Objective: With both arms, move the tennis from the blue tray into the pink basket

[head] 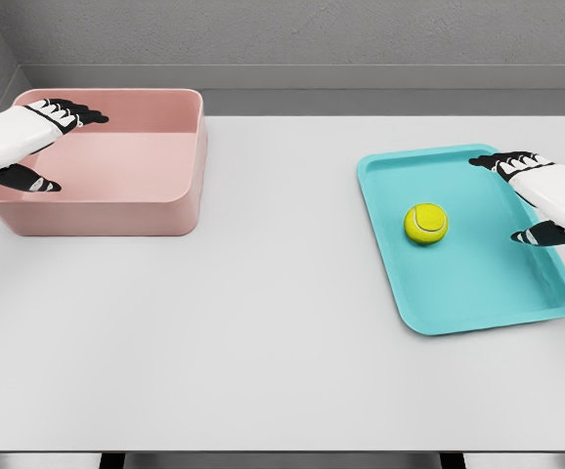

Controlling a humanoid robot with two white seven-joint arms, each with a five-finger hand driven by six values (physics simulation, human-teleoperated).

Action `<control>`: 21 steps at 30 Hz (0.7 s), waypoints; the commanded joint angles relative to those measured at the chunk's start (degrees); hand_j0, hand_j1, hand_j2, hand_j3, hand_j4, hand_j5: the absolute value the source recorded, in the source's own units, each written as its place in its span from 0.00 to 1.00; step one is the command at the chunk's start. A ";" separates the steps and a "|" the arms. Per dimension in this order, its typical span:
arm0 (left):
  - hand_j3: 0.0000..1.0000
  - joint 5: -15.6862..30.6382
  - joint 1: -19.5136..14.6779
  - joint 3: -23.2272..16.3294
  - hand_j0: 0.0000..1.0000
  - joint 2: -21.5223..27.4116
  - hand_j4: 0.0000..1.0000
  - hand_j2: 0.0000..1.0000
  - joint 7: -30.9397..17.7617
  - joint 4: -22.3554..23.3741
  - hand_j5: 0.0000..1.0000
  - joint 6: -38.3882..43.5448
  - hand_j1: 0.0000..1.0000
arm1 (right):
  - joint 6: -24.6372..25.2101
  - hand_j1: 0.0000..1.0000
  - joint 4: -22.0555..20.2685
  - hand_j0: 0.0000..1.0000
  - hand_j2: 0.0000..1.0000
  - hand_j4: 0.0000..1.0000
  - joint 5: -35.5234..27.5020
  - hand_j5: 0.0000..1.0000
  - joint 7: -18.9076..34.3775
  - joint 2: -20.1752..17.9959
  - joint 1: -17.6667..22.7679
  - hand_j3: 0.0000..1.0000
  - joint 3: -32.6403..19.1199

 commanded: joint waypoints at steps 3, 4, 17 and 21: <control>1.00 -0.44 1.51 1.64 1.00 0.11 1.00 1.00 -0.35 -5.19 1.00 -0.04 1.00 | -0.72 1.00 0.01 1.00 1.00 1.00 -2.01 1.00 9.56 -1.03 4.28 1.00 -10.59; 1.00 -0.44 1.51 1.73 1.00 0.11 1.00 1.00 -0.35 -5.19 1.00 -0.04 1.00 | -0.72 1.00 0.01 1.00 1.00 1.00 -2.01 1.00 9.56 -1.03 4.37 1.00 -10.59; 1.00 -0.44 1.51 1.73 1.00 0.11 1.00 1.00 -0.35 -5.37 1.00 -0.04 1.00 | -0.72 1.00 0.09 1.00 1.00 1.00 -2.01 1.00 9.56 -1.03 4.37 1.00 -10.68; 1.00 -0.44 1.51 1.73 1.00 0.20 1.00 1.00 -0.35 -5.37 1.00 -0.04 1.00 | -0.55 1.00 0.10 1.00 1.00 1.00 -2.01 1.00 9.56 -1.03 4.28 1.00 -10.68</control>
